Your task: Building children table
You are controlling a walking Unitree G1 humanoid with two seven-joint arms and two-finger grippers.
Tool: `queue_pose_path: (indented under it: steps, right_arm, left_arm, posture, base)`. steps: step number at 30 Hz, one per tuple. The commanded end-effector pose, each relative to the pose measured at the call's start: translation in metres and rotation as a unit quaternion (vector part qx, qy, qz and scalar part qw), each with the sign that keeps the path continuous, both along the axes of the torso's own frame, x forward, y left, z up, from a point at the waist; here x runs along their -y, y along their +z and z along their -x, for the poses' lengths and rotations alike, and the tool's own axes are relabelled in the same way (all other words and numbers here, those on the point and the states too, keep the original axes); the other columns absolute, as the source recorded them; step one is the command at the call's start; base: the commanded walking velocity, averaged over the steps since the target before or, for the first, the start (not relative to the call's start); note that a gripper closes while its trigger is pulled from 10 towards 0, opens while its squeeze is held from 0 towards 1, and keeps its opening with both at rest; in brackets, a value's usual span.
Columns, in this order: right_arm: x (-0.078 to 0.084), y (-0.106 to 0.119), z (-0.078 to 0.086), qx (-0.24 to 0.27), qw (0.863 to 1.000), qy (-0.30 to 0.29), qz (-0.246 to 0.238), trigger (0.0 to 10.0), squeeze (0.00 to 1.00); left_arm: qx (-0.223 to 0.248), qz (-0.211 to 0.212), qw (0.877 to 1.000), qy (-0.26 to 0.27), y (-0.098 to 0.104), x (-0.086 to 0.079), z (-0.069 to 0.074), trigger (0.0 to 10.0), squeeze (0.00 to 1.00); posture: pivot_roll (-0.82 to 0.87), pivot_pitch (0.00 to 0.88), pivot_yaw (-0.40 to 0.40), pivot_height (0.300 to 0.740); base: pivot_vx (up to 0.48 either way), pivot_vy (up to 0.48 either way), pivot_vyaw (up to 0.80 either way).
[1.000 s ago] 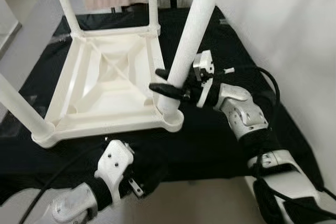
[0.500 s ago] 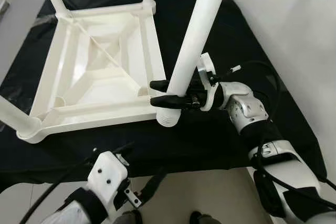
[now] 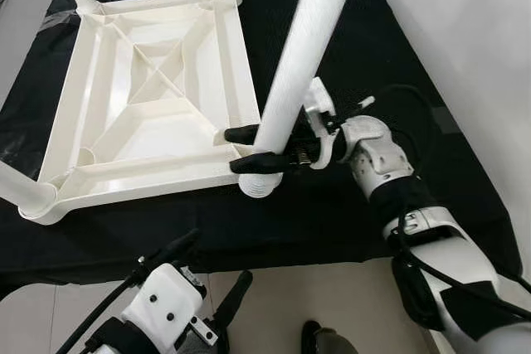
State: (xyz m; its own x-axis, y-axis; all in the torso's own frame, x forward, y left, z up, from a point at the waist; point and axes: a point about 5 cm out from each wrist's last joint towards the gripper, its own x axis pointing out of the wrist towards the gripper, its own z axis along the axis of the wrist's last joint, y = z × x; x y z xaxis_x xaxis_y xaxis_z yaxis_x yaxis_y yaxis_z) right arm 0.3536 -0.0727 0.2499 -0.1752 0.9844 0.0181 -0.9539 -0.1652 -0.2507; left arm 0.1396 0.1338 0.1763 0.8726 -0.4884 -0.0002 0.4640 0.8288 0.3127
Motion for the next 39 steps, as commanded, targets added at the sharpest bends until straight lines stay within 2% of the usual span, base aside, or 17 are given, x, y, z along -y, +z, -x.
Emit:
queue_pose_path:
  steps: [1,8,15,26,33,39]
  right_arm:
    - [-0.006,-0.007,0.001,0.000,1.000,0.004,0.017,10.0,0.00]
    - [-0.012,-0.002,-0.005,0.017,0.999,-0.032,0.014,10.0,0.00]
    - [-0.002,-0.005,-0.011,0.004,0.998,-0.042,0.053,10.0,0.00]
    - [0.003,-0.002,-0.013,-0.010,0.998,-0.035,0.053,10.0,0.00]
    - [0.001,-0.010,-0.010,-0.018,0.998,-0.013,0.063,10.0,0.00]
    - [0.001,-0.010,-0.011,-0.017,0.998,-0.017,0.066,10.0,0.00]
  left_arm:
    - [-0.001,-0.002,1.000,-0.002,-0.001,0.002,0.004,10.0,0.00]
    - [0.000,-0.002,1.000,0.001,-0.003,0.004,0.001,10.0,0.00]
    - [0.012,-0.002,1.000,0.016,-0.003,0.007,-0.003,10.0,0.00]
    - [0.014,-0.002,1.000,0.017,-0.002,0.008,-0.003,10.0,0.00]
    - [0.014,-0.002,1.000,0.018,-0.002,0.010,-0.002,10.0,0.00]
    - [0.014,-0.002,1.000,0.018,-0.001,0.010,-0.002,10.0,0.00]
  posture:
    - [0.15,0.334,0.009,0.740]
    - [0.14,0.329,-0.005,0.740]
    - [0.14,0.332,-0.033,0.740]
    - [0.14,0.337,-0.040,0.740]
    - [0.14,0.343,-0.042,0.740]
    - [0.15,0.347,-0.043,0.740]
  base:
    - [0.000,0.000,0.00]
    - [0.000,0.000,0.00]
    - [0.000,0.000,0.00]
    - [0.000,0.000,0.00]
    - [0.000,0.000,0.00]
    - [0.000,0.000,0.00]
